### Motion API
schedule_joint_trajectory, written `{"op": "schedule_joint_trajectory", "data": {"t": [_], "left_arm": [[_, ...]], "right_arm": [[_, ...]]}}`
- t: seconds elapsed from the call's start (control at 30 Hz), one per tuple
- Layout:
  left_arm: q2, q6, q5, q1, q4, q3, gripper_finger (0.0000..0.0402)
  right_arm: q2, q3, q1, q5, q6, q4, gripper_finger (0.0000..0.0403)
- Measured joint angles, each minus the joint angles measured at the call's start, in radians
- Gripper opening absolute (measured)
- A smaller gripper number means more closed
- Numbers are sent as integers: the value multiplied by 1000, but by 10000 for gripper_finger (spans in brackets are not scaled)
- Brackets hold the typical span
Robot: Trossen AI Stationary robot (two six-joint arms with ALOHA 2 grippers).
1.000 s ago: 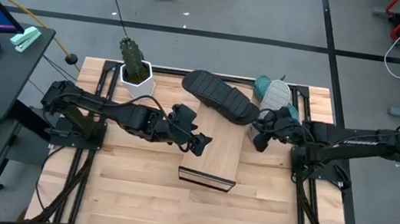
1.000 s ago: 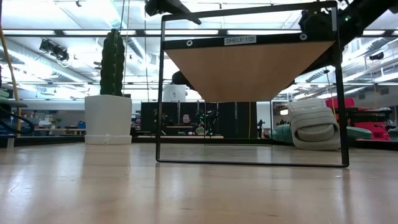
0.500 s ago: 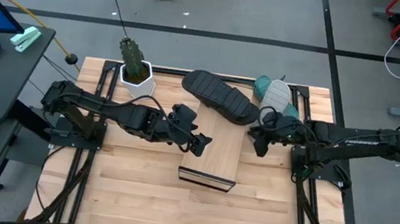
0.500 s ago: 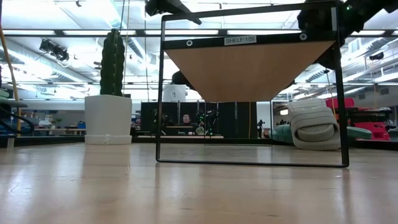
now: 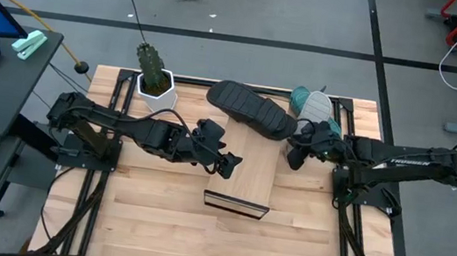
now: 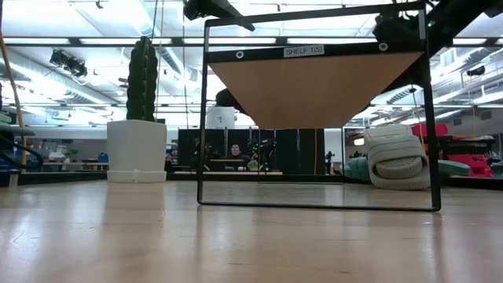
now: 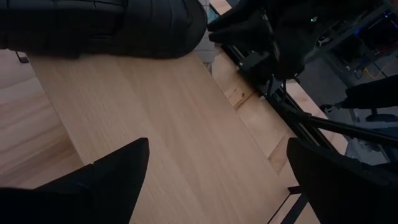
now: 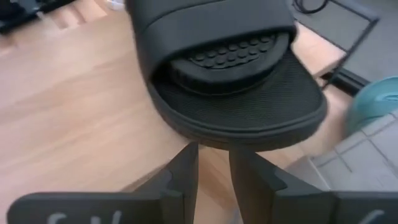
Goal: Pick and place slides into the shelf
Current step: Put the black slides on the shelf
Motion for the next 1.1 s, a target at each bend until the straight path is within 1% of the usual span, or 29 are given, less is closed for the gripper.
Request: {"op": "schedule_joint_trajectory", "data": {"t": [0.23,0.3,0.37,0.47,0.53,0.6,0.7,0.87,1.03,1.1], "left_arm": [[0,2,0,0,0,0,386],[0,2,0,0,0,0,386],[0,2,0,0,0,0,386],[0,1,0,0,0,0,386],[0,1,0,0,0,0,386],[0,1,0,0,0,0,386],[0,1,0,0,0,0,386],[0,-1,0,0,0,0,386],[0,-2,0,0,0,0,386],[0,-2,0,-4,1,0,386]], "right_arm": [[0,0,0,61,-24,-22,98],[0,0,-4,58,-20,-29,98],[0,0,-7,12,22,-54,98],[-2,0,-1,-98,81,-71,98],[-2,0,14,-153,81,-53,98],[-2,0,25,-172,60,-28,98],[-2,0,28,-165,33,11,98],[-1,0,25,-116,4,37,98],[2,0,-8,-61,-16,37,98],[2,0,-27,-55,-19,37,98]]}}
